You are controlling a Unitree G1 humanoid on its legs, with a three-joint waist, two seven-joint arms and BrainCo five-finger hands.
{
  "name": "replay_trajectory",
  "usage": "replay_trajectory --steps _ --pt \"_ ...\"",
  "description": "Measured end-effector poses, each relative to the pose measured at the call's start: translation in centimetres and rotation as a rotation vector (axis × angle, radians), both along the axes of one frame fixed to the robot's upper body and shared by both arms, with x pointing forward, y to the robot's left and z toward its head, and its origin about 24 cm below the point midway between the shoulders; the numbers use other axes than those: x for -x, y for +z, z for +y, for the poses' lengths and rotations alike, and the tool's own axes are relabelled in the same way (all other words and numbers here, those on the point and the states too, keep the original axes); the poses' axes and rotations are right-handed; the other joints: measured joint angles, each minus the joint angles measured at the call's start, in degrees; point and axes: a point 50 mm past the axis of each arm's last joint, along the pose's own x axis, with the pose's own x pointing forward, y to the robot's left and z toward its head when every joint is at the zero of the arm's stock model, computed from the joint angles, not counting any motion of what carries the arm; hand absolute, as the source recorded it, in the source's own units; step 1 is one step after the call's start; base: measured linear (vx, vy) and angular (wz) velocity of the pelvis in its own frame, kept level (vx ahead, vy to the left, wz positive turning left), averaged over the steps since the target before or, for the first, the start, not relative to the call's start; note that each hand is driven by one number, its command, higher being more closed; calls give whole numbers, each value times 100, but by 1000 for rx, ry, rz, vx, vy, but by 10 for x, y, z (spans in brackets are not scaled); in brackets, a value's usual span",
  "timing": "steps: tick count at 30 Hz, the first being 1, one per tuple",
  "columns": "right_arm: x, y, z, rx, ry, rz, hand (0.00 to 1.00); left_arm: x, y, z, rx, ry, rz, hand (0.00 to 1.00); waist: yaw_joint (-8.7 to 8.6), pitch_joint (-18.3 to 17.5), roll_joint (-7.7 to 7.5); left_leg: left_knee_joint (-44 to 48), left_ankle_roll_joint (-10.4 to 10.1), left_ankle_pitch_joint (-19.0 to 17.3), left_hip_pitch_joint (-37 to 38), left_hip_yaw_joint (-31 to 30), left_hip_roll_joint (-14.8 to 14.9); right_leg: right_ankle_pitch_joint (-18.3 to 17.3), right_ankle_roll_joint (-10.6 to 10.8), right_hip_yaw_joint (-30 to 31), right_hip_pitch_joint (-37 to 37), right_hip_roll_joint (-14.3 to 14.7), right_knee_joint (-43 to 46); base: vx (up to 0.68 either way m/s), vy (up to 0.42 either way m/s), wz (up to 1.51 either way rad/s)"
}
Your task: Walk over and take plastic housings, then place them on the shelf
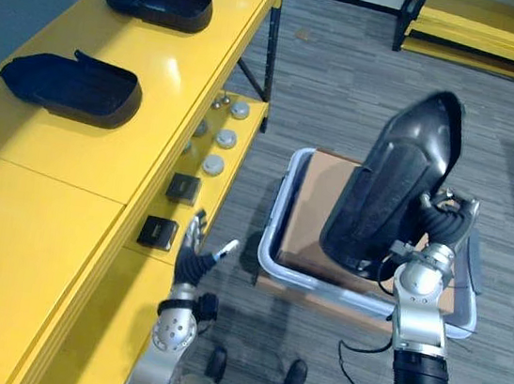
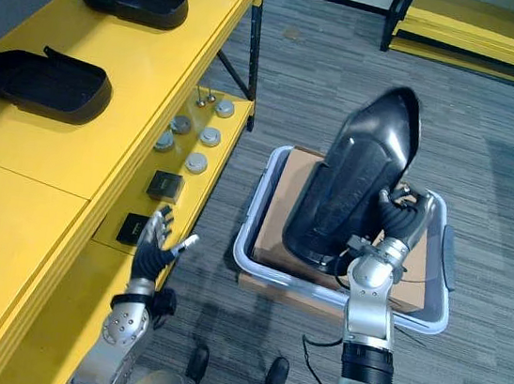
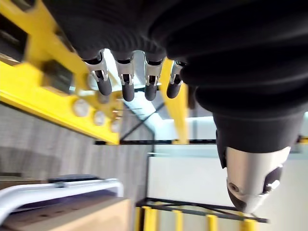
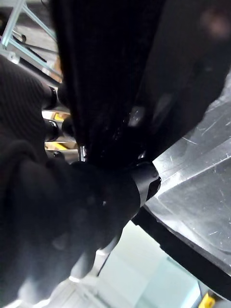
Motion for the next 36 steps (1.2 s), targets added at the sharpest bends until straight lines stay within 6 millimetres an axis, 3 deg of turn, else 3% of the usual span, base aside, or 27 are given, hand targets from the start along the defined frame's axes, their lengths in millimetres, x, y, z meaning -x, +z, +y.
replay_trajectory --steps 3,8,12,17,18,25,26,36 --pt "2 11 17 36 63 -52 100 -1 20 -16 20 -69 -95 0 4 -127 1 -29 2 -1 91 118 9 0 0 106 21 -3 4 1 19 -17" --pt "3 14 42 19 150 -76 100 -1 30 -35 24 -155 -134 0 -20 -177 -6 -58 22 -15 225 194 25 2 -3 216 82 11 20 -24 13 -11" --pt "8 21 63 9 244 -117 100 1 30 -45 -8 -187 -133 0 -20 -204 -7 -74 46 -32 262 304 30 7 -9 293 76 23 19 -46 22 -11" --pt "15 19 88 -36 357 -127 100 -7 14 -55 -70 -188 -46 0 -19 -415 -53 -91 63 -45 259 405 36 13 -11 404 11 40 21 -1 12 -10" --pt "15 19 90 -49 362 -126 100 -7 11 -55 -73 -183 -32 100 -26 -431 -72 -92 64 -46 259 429 34 15 -9 412 8 38 20 -6 16 -7" --pt "18 8 88 -111 376 -88 100 -8 5 -57 -81 -189 3 100 -72 -506 -110 -92 89 -66 285 490 35 24 -6 501 -2 36 17 -9 9 -6" --pt "18 8 88 -110 376 -88 0 -8 5 -57 -80 -189 3 100 -84 -514 -108 -91 96 -72 290 496 35 25 -6 512 -3 37 17 -30 8 -8" --pt "27 9 96 -105 577 -103 0 -19 -8 -37 -78 -88 83 100 -142 -531 -113 -87 99 -76 317 547 87 52 -24 568 -1 60 16 -22 -2 -3"
